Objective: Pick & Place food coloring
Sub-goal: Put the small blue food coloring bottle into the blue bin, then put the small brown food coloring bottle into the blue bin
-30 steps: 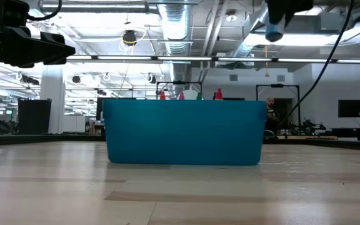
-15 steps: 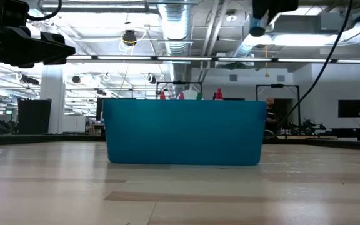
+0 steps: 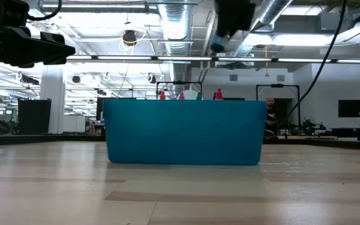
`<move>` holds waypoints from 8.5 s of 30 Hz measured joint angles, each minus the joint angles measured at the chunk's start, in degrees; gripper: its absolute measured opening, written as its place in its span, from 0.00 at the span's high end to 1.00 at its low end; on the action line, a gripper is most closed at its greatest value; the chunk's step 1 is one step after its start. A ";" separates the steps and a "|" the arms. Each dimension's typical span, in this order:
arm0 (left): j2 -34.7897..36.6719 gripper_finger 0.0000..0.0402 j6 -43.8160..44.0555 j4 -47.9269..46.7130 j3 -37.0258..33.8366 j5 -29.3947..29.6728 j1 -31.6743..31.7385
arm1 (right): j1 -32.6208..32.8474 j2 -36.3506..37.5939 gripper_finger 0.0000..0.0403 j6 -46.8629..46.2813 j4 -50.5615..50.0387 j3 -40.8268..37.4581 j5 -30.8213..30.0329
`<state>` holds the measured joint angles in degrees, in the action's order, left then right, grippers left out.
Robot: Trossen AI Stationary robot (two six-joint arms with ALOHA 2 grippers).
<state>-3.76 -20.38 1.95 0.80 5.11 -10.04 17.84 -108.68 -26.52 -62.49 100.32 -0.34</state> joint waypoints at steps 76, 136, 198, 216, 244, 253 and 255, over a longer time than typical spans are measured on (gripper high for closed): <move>0.02 0.69 0.04 0.01 0.00 0.01 0.00 | -5.74 -20.05 0.82 7.85 -11.26 16.25 -2.82; 0.02 0.69 0.02 0.02 0.00 0.02 0.02 | -4.69 -19.53 0.57 1.46 -3.29 10.72 -2.62; 0.01 0.69 0.01 0.01 0.00 0.02 0.01 | 25.75 -15.64 0.66 -76.49 -27.52 24.12 0.44; 0.00 0.69 0.03 0.01 0.00 0.02 0.02 | 30.78 -14.92 0.65 -96.54 -27.41 19.00 5.43; 0.02 0.69 -0.04 0.01 0.00 0.01 0.01 | 25.80 6.97 0.67 -91.02 9.31 -31.07 4.04; 0.02 0.69 0.04 0.01 0.00 0.02 0.01 | 25.51 6.88 0.68 -89.94 10.05 -31.07 2.34; 0.00 0.69 -0.05 0.01 0.00 0.01 0.02 | 25.51 6.86 0.68 -89.92 10.05 -31.07 2.34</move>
<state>-3.76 -20.43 1.96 0.80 5.12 -10.03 43.35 -101.82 -116.44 -52.45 69.25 2.00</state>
